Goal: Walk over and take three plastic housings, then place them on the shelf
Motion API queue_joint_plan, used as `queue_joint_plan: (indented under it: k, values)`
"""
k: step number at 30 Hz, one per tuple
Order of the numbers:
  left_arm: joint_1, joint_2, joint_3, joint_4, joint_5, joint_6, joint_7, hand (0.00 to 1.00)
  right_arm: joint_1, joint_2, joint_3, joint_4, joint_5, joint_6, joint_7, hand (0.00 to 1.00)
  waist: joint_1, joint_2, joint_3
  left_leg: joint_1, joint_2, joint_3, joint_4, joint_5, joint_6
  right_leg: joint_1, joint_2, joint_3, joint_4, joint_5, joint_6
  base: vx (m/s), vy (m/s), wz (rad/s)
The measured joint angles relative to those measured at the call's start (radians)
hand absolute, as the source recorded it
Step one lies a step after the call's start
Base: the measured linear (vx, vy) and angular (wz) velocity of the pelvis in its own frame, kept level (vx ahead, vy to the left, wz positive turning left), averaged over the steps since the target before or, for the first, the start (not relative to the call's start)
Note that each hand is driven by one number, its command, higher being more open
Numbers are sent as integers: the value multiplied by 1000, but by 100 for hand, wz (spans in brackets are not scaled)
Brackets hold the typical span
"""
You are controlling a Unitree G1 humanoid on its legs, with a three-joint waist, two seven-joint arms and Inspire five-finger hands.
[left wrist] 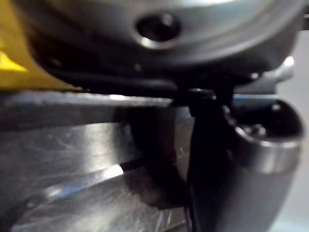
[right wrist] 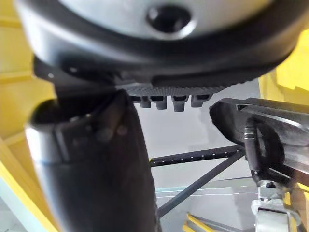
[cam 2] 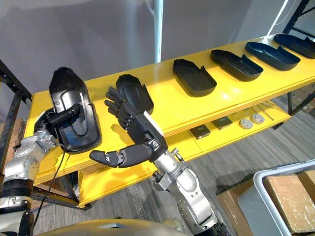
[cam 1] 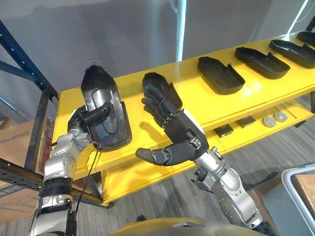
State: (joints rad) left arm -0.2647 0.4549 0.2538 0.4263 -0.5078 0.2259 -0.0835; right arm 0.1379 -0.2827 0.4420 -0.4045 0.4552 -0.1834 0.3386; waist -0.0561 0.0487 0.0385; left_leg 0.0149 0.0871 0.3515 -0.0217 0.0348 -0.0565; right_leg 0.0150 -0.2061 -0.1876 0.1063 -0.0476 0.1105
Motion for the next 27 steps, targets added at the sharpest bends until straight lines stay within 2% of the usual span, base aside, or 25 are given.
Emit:
queue_joint_plan:
  k: [6, 9, 15, 16, 22, 27]
  values:
    - [-75, 27, 2, 47, 12, 17, 13, 0, -72, -1, 127, 0, 0, 0, 32, 100, -1, 20, 36, -16, -6, -17, 0, 8, 5, -13, -2, -9, 17, -1, 0, -12, 8, 6]
    - [-143, 30, 0, 55, 48, 19, 19, 0, -148, -1, 203, 0, -8, 0, 45, 100, 1, 17, 58, -59, -7, -59, -2, 28, 6, -37, -3, -46, 34, -11, -4, -49, 3, 43]
    - [-189, 92, -11, 56, 55, 29, 41, 0, -202, 0, 231, 0, -29, 1, 15, 100, 6, 13, 104, -92, -7, -99, -2, 51, 6, -70, -9, -78, 87, -37, -11, -13, -7, 20]
    - [-203, 95, -12, 57, 71, 41, 44, 100, -203, 0, 227, 0, -29, 1, 3, 100, 9, 14, 106, -99, -7, -103, -2, 54, 6, -76, -9, -81, 89, -37, -11, 3, -1, 13]
    - [-251, 106, -23, 95, 157, 69, 64, 100, -211, 0, 217, 0, -27, 2, -40, 100, 14, 11, 133, -111, -6, -102, -2, 56, 5, -88, -11, -81, 95, -37, -12, 0, 0, 1]
    - [-278, 116, -27, 101, 163, 77, 64, 100, -210, 0, 217, 0, -27, 2, -44, 100, 18, 10, 138, -111, -4, -97, 0, 55, 4, -89, -15, -79, 95, -37, -12, -2, 2, -1]
